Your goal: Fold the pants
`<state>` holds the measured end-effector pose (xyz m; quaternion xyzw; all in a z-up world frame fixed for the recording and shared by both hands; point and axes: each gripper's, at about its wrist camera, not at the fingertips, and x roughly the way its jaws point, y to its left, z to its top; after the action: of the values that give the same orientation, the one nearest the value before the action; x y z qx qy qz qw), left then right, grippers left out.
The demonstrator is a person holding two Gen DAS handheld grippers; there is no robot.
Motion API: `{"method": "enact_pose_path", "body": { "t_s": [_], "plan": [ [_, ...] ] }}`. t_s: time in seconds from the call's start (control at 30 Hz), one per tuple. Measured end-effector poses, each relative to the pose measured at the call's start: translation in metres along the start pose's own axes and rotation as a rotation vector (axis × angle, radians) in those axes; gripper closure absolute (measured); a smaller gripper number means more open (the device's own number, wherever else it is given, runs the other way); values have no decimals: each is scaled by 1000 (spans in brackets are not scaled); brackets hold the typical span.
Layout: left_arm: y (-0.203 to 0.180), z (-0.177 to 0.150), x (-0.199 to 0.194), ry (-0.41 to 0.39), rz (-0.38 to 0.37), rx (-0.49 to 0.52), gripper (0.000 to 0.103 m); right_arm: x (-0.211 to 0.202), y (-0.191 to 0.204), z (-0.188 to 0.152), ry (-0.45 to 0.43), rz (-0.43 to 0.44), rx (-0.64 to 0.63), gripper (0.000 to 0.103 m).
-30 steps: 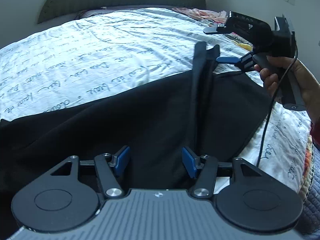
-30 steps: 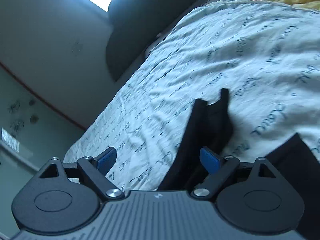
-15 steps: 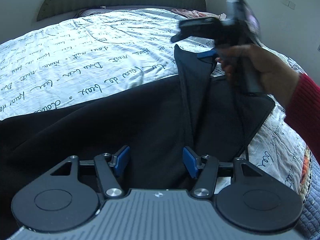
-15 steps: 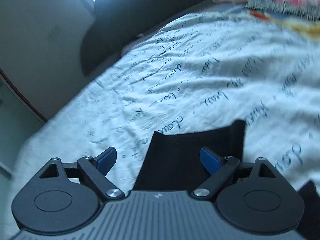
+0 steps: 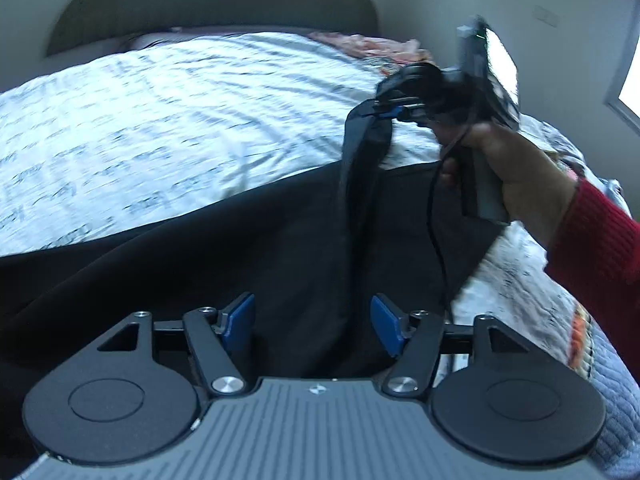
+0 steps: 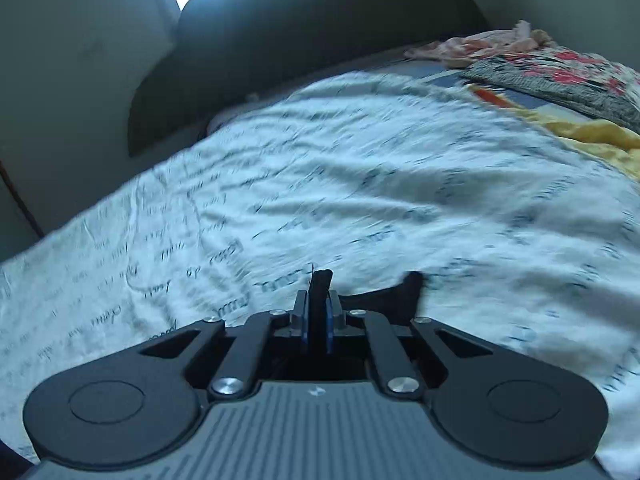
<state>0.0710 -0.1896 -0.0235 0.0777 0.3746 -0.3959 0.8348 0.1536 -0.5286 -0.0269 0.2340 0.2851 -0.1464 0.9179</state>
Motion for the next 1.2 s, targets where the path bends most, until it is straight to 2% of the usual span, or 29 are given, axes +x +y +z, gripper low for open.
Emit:
{"method": "enact_pose_path", "body": {
  "t_s": [0.17, 0.33, 0.47, 0.53, 0.67, 0.8, 0.9, 0.97, 1.13, 1.17, 1.2],
  "plan": [
    [-24, -2, 9, 1, 24, 88, 34, -51, -70, -14, -58, 53, 196, 95],
    [-54, 0, 27, -1, 80, 215, 35, -69, -120, -37, -39, 110, 377, 95],
    [-78, -5, 42, -28, 176, 336, 34, -67, -139, -49, -24, 150, 479, 95],
    [-85, -6, 49, -42, 226, 381, 35, -67, -147, -53, -34, 213, 561, 95],
    [-97, -6, 59, -72, 249, 442, 35, -79, -151, -50, -70, 334, 650, 95],
    [-111, -10, 70, -88, 273, 518, 37, -90, -145, -38, -102, 400, 640, 95],
    [-119, -10, 76, -104, 305, 535, 38, -92, -146, -35, -112, 394, 620, 95],
    [-118, -8, 79, -96, 298, 511, 43, -90, -151, -38, -105, 354, 612, 95],
    [-118, -8, 81, -92, 296, 503, 44, -70, -166, -59, 5, 268, 582, 92],
    [-118, -8, 81, -94, 297, 504, 44, -67, -169, -64, 27, 260, 595, 91],
    [-118, -8, 82, -95, 299, 505, 44, -64, -172, -68, 39, 261, 618, 83]
  ]
}}
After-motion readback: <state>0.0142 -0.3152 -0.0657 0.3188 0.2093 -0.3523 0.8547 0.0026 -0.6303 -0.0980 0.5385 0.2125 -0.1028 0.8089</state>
